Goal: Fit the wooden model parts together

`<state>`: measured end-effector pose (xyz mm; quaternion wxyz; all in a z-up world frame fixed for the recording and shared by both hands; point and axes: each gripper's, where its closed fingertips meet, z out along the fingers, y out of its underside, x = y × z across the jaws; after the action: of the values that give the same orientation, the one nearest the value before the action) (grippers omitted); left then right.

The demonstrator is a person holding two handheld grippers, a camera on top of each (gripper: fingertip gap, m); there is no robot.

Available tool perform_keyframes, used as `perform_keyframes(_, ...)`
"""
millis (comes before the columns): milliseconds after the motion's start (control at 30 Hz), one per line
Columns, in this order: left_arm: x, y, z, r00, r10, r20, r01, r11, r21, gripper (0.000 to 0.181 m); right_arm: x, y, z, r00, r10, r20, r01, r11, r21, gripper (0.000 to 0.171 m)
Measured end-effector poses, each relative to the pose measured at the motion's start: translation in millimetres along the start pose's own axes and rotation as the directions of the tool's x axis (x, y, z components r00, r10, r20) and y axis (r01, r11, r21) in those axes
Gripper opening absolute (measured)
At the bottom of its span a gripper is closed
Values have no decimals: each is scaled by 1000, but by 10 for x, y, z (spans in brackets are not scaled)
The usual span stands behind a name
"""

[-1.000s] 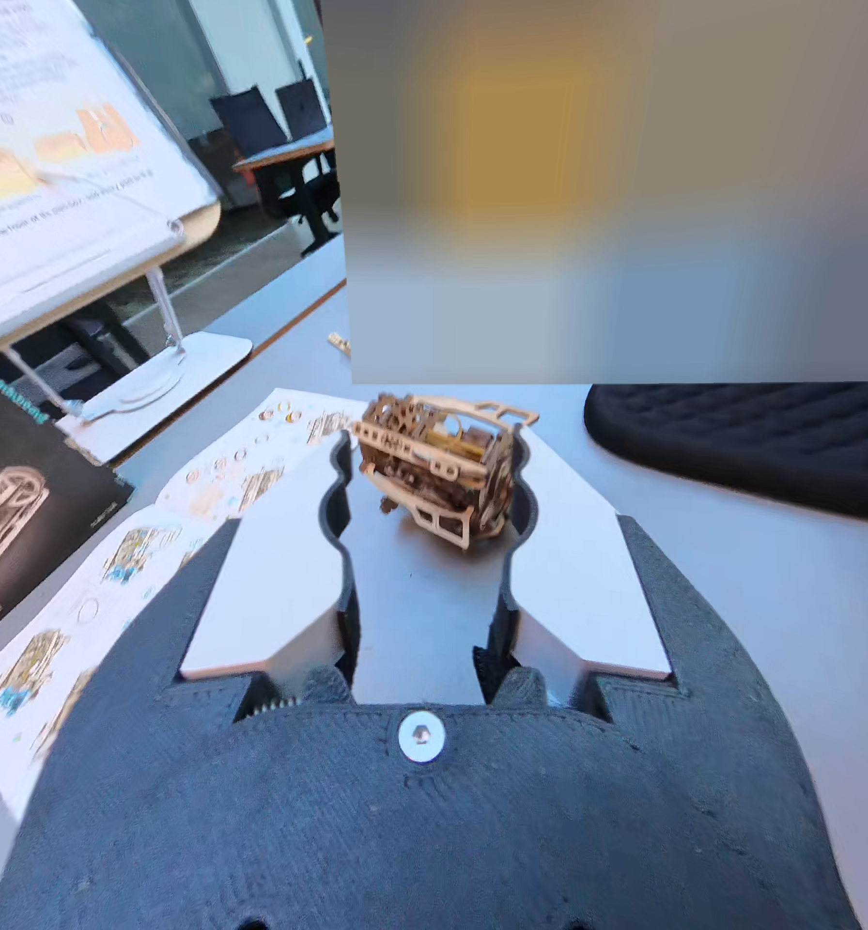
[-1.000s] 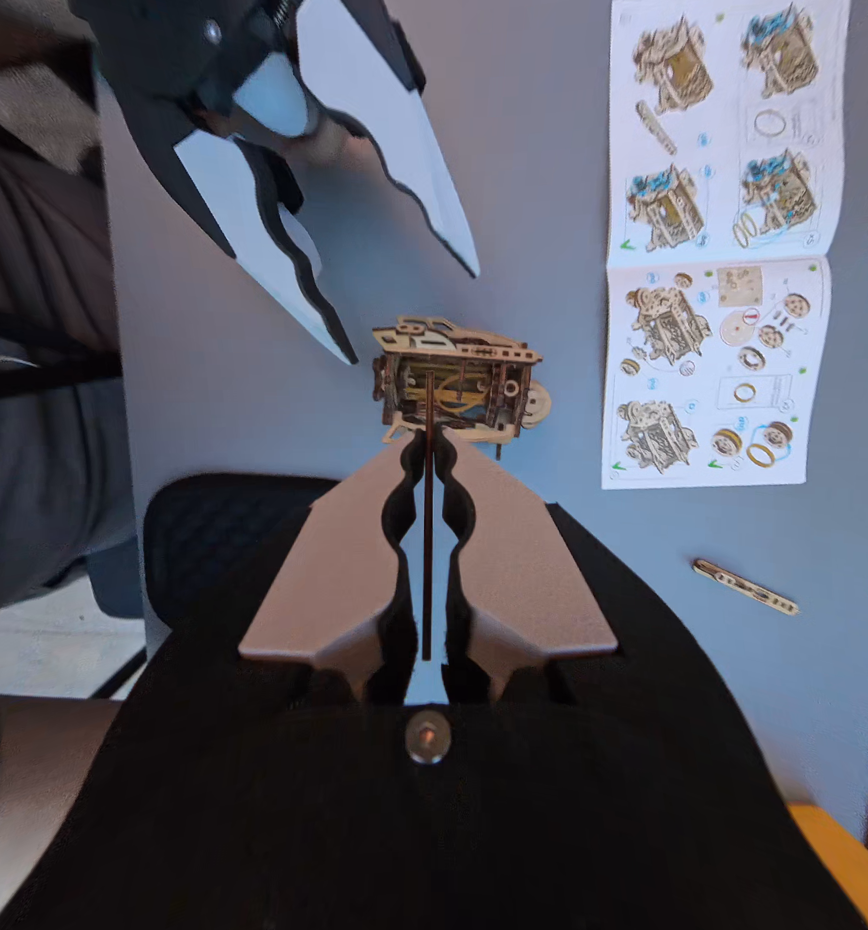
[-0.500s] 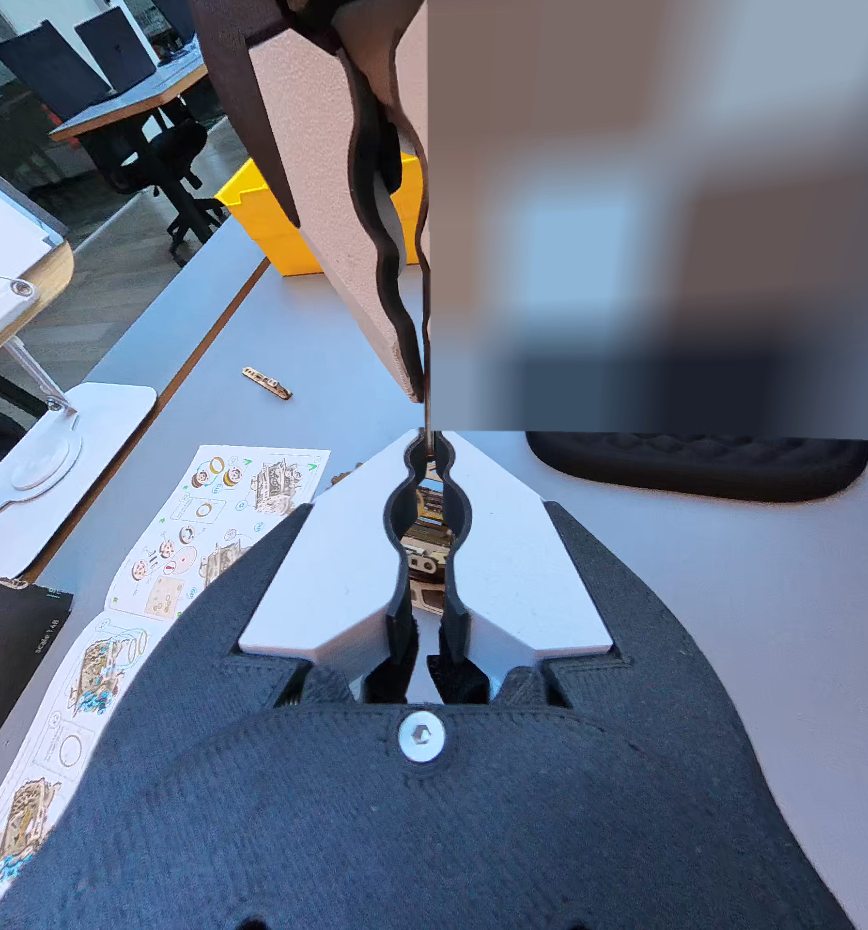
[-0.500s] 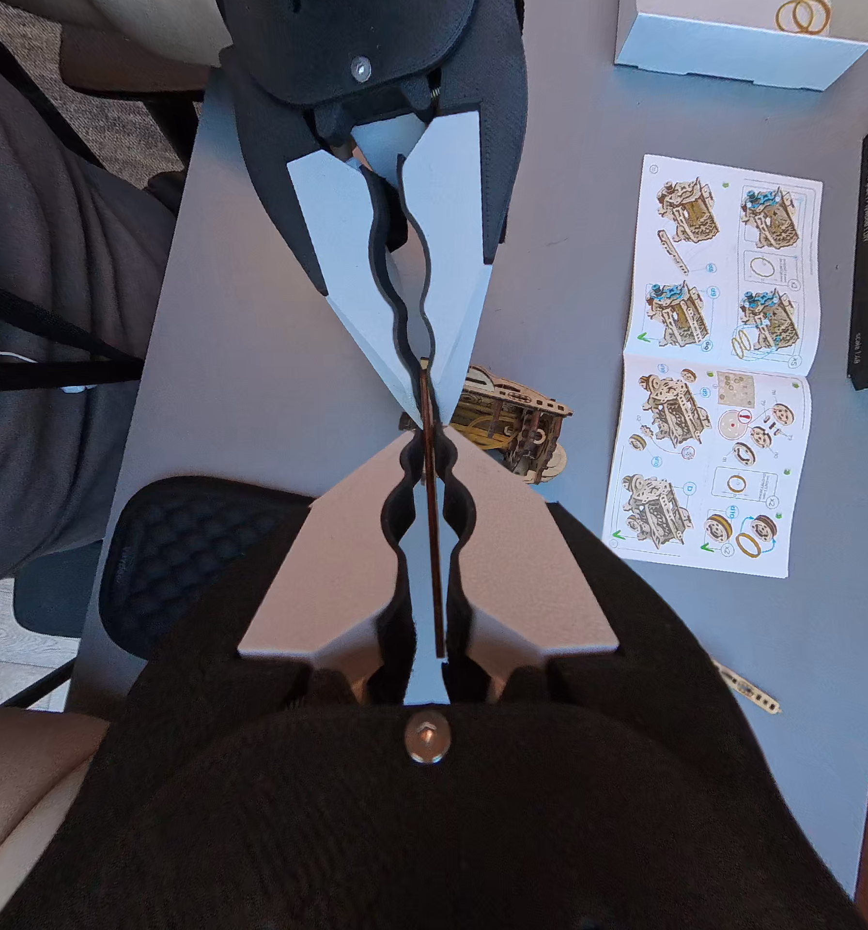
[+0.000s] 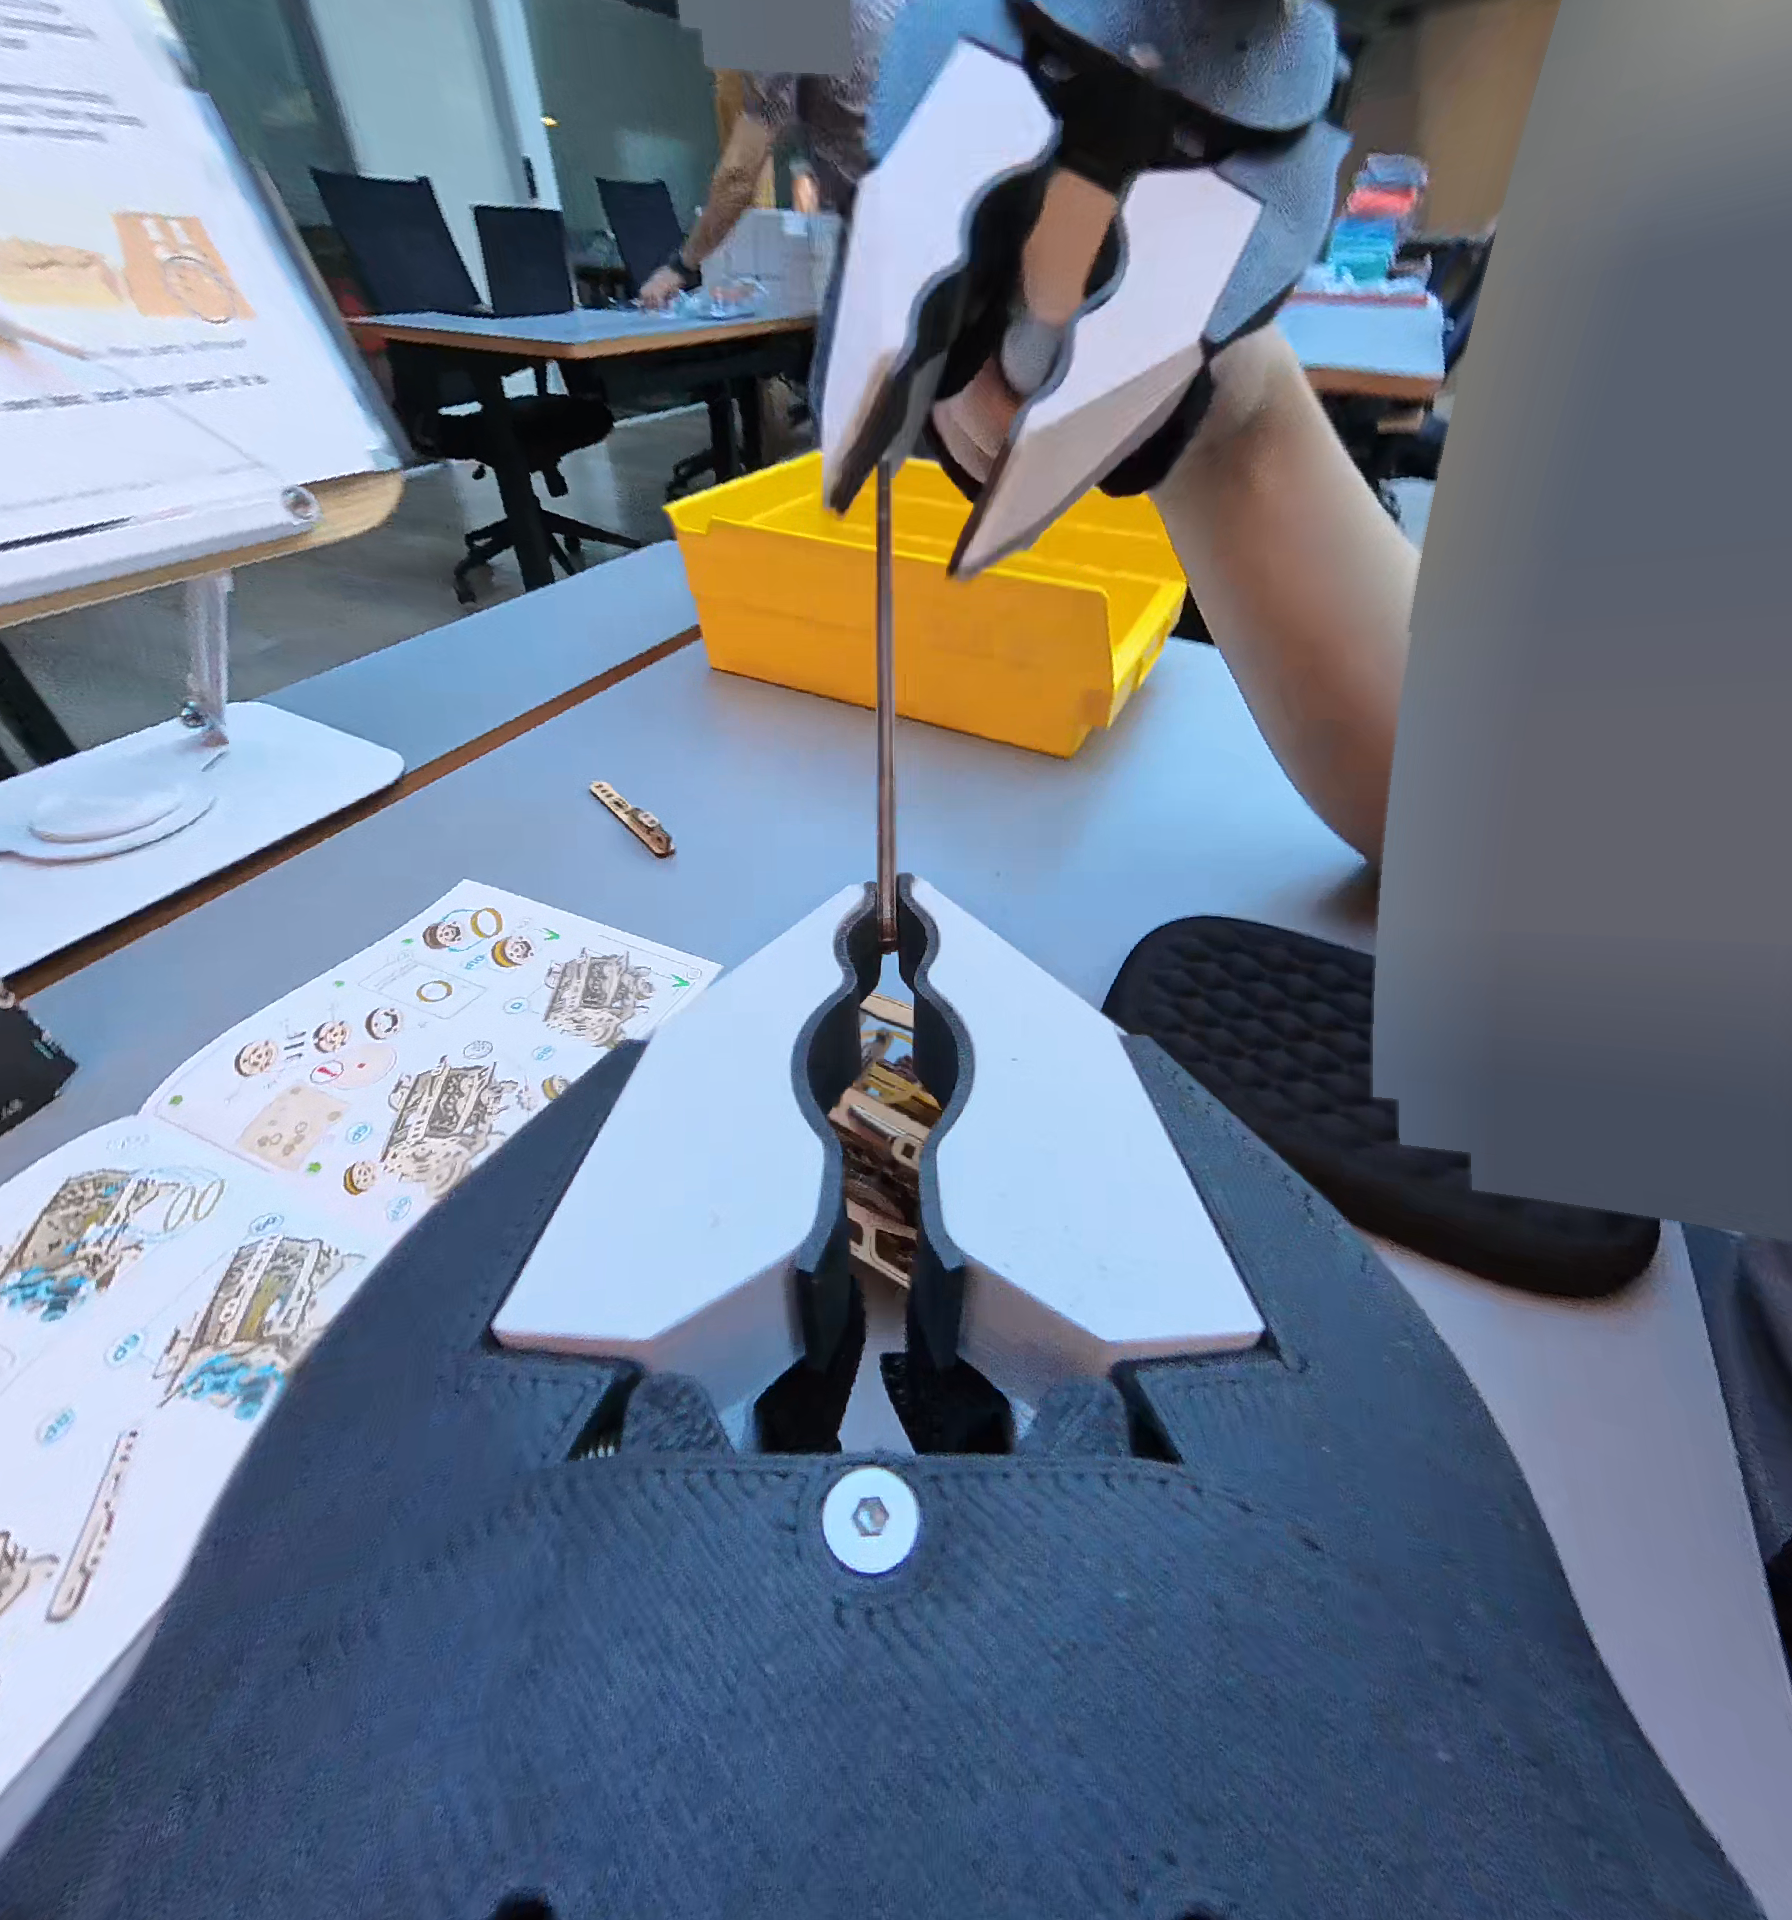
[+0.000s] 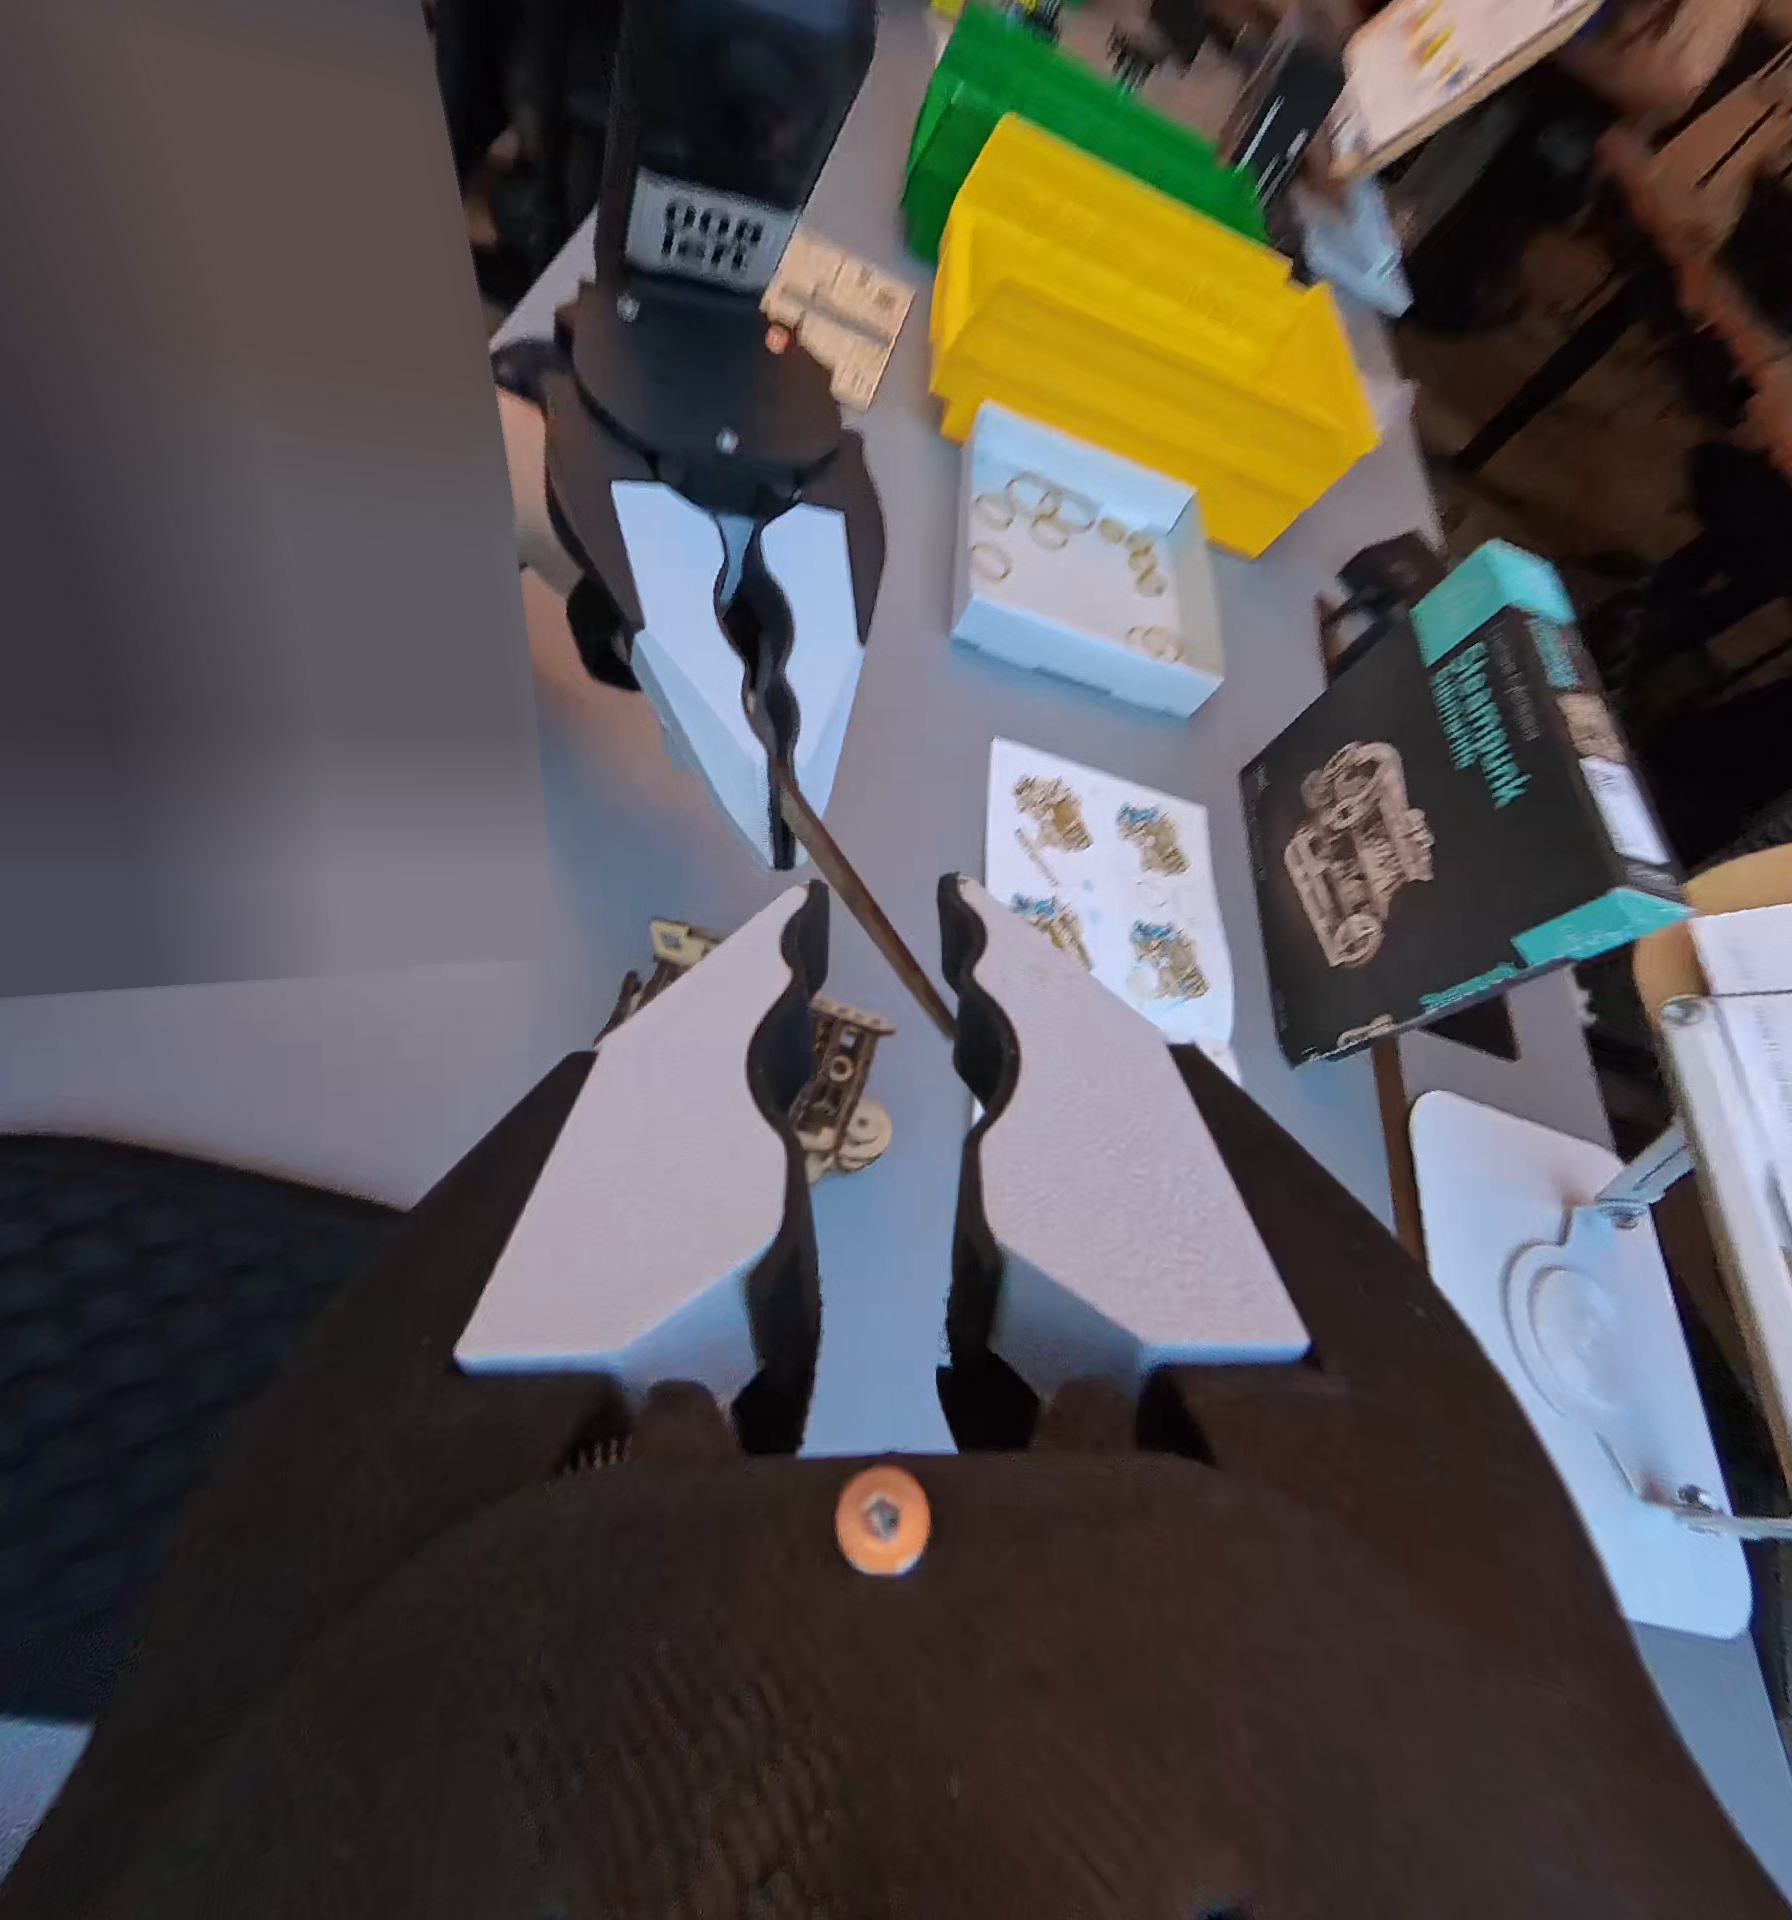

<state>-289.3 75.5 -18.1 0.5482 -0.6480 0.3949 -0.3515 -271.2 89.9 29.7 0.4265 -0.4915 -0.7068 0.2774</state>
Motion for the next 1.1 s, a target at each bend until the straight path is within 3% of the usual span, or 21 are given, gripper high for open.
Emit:
perform_keyframes(33,-49,-13,-33,999,-39,15,39,999,21,0,94,-44,-78,999,23,-33,-21,997,74,24)
perform_keyframes(100,-141,-9,-91,991,-130,42,129,991,31,0,315,-43,-181,989,73,-131,-50,985,166,46)
perform_keyframes(167,-233,49,-133,979,-186,88,188,982,-19,0,217,-134,-127,989,-13,-150,45,976,215,49)
perform_keyframes(200,-266,88,-146,975,-193,112,200,978,-62,0,149,-150,-33,980,-92,-177,123,977,175,48)
perform_keyframes(300,-256,233,-142,974,-182,133,211,947,-244,0,18,12,331,915,-344,-213,325,938,-121,42)
perform_keyframes(367,-225,295,-125,976,-173,129,207,919,-336,0,-25,98,496,885,-424,-192,383,897,-220,33)
perform_keyframes(500,-148,267,-79,983,-154,101,182,901,-393,0,-18,285,636,880,-450,-150,375,854,-362,28)
perform_keyframes(567,-144,250,-66,984,-143,106,174,899,-403,0,-48,368,640,881,-458,-117,375,828,-417,6)
perform_keyframes(600,-135,220,-64,986,-136,96,163,903,-398,0,-56,378,635,889,-444,-113,362,832,-420,6)
perform_keyframes(633,-130,156,-70,988,-127,87,151,914,-377,8,-63,381,623,899,-423,-111,345,842,-414,5)
perform_keyframes(667,-153,55,-83,989,-119,91,143,933,-331,29,-42,378,598,909,-399,-120,323,856,-403,5)
perform_keyframes(767,-142,-279,-174,992,-123,40,128,979,-156,52,66,271,497,958,-232,-165,185,948,-259,5)
perform_keyframes(867,-43,-502,-242,989,-134,-60,134,991,-11,56,231,-52,312,978,93,-185,-83,995,58,5)
perform_keyframes(967,3,-565,-195,995,-64,-82,67,997,40,57,254,-504,49,938,347,-27,-313,875,369,4)
perform_keyframes(1100,215,-719,-92,972,-29,-232,53,994,97,49,46,-1092,-376,873,365,322,-486,623,613,4)
